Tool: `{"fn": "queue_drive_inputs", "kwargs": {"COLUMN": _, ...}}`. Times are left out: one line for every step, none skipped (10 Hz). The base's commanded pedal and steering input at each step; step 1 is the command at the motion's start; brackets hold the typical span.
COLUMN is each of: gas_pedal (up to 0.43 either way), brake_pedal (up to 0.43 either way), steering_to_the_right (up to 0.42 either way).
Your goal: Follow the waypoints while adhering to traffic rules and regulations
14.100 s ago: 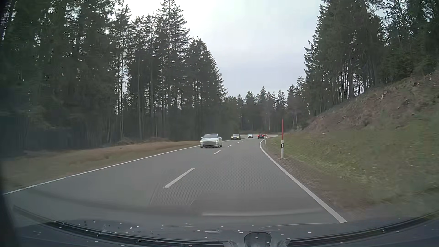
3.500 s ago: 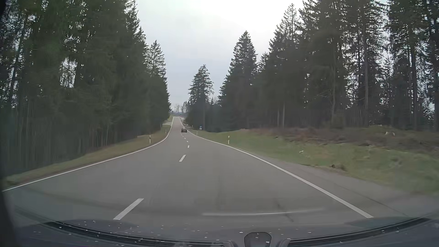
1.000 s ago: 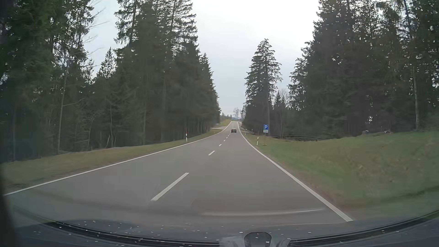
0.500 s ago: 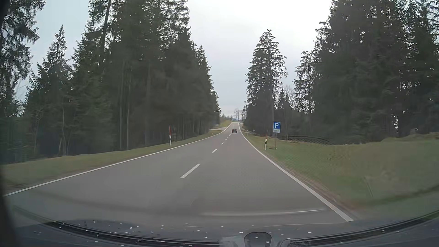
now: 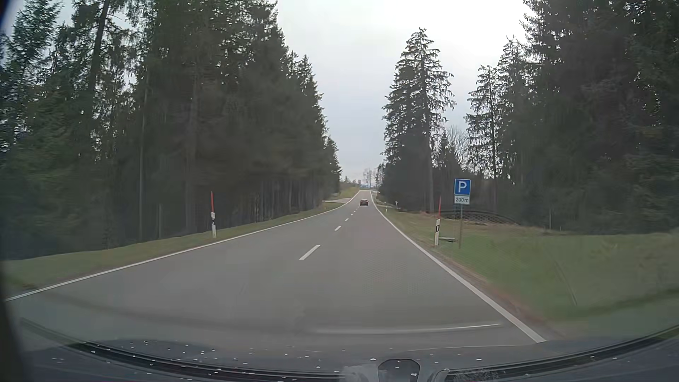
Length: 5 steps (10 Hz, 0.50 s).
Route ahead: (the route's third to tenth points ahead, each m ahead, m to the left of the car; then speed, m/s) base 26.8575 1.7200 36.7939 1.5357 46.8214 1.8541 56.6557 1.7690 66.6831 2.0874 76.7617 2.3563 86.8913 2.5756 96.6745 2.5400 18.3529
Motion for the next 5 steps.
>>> {"fn": "queue_drive_inputs", "kwargs": {"gas_pedal": 0.157, "brake_pedal": 0.0, "steering_to_the_right": 0.0}}
{"fn": "queue_drive_inputs", "kwargs": {"gas_pedal": 0.157, "brake_pedal": 0.0, "steering_to_the_right": 0.0}}
{"fn": "queue_drive_inputs", "kwargs": {"gas_pedal": 0.157, "brake_pedal": 0.0, "steering_to_the_right": 0.0}}
{"fn": "queue_drive_inputs", "kwargs": {"gas_pedal": 0.157, "brake_pedal": 0.0, "steering_to_the_right": 0.0}}
{"fn": "queue_drive_inputs", "kwargs": {"gas_pedal": 0.157, "brake_pedal": 0.0, "steering_to_the_right": 0.0}}
